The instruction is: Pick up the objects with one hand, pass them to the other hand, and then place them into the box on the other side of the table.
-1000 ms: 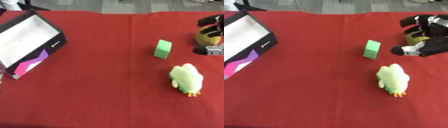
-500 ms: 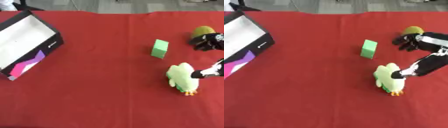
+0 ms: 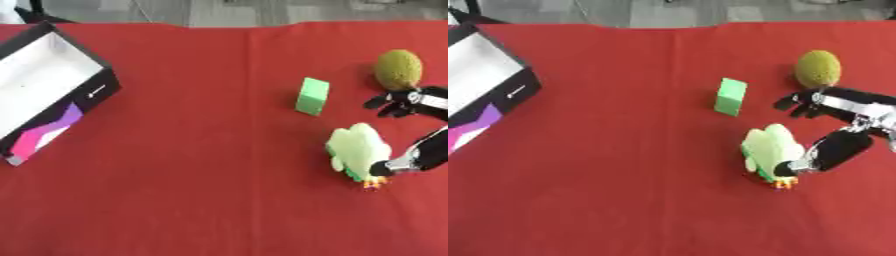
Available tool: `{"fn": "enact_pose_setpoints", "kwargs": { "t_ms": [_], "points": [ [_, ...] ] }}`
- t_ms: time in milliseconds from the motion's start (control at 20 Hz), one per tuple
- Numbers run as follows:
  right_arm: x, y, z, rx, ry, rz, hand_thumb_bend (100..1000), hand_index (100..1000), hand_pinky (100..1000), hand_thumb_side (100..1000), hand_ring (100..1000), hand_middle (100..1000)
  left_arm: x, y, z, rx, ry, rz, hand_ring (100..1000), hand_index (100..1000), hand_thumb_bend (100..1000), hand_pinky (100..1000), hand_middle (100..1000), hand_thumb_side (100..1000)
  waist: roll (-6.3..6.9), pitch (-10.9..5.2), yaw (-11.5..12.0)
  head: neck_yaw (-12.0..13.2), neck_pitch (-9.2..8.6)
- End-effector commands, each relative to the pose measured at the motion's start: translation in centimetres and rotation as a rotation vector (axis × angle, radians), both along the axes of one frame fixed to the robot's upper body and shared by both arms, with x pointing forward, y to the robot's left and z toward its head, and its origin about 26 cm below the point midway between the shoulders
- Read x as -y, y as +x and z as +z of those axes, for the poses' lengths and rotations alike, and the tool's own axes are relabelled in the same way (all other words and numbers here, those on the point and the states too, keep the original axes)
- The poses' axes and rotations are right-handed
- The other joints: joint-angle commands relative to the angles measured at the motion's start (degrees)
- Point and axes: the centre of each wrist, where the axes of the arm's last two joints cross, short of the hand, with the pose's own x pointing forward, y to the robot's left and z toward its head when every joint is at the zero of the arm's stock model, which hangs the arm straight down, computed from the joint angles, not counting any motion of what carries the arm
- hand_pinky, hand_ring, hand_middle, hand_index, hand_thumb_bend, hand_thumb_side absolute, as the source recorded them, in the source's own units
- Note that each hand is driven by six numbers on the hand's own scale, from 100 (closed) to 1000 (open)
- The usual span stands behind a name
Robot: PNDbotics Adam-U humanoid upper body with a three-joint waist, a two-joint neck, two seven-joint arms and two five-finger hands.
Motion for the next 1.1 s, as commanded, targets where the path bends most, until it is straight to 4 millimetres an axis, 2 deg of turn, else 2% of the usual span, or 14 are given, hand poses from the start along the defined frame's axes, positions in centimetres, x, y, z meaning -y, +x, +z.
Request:
{"fn": "enact_pose_setpoints", "kwargs": {
  "t_ms": [50,100,400,550,600,650,900,1100],
  "points": [
    [-0.4,-0.2,0.2,0.025,-0.033,-0.006,691,892,911,230,874,879,0.1,-0.3,1.1,0.044,0.025,0.018,784,871,916,734,825,630,-0.18,-1.50,0.16,-0.25,0.34],
    [-0.5,-0.2,0.0,0.027,-0.040,-0.010,675,892,912,263,874,879,0.4,-0.4,0.9,0.048,0.024,0.026,784,871,916,733,825,629,-0.18,-1.48,0.20,-0.27,0.34],
    [-1.1,-0.3,-0.6,0.072,-0.103,-0.044,680,892,914,259,875,880,1.4,-1.0,0.2,0.054,0.015,0.048,781,867,919,731,822,627,-0.11,-1.41,0.55,-0.40,0.34],
    [-1.1,-0.3,-0.7,0.117,-0.138,-0.063,681,891,913,267,872,876,1.4,-1.1,0.1,0.049,0.015,0.056,779,866,920,730,819,626,-0.09,-1.35,0.64,-0.44,0.34],
    [-1.0,-0.3,-0.8,0.121,-0.149,-0.067,708,890,911,248,866,868,1.4,-1.2,0.0,0.048,0.014,0.057,778,865,921,729,818,625,-0.11,-1.33,0.66,-0.47,0.34],
    [-1.0,-0.3,-0.9,0.118,-0.158,-0.070,680,890,911,274,865,868,1.4,-1.2,0.0,0.046,0.012,0.058,778,865,921,730,818,625,-0.14,-1.30,0.68,-0.50,0.34],
    [-1.0,-0.4,-1.2,0.115,-0.215,-0.076,680,889,909,281,862,865,1.4,-1.3,-0.2,0.040,0.010,0.057,776,863,922,729,817,624,-0.21,-1.23,0.83,-0.58,0.34],
    [-0.8,-0.3,-0.7,0.188,-0.218,-0.081,680,887,906,284,857,861,1.2,-1.4,-0.3,0.036,0.010,0.060,775,862,923,728,816,624,-0.17,-1.23,0.76,-0.48,0.34]
  ]
}}
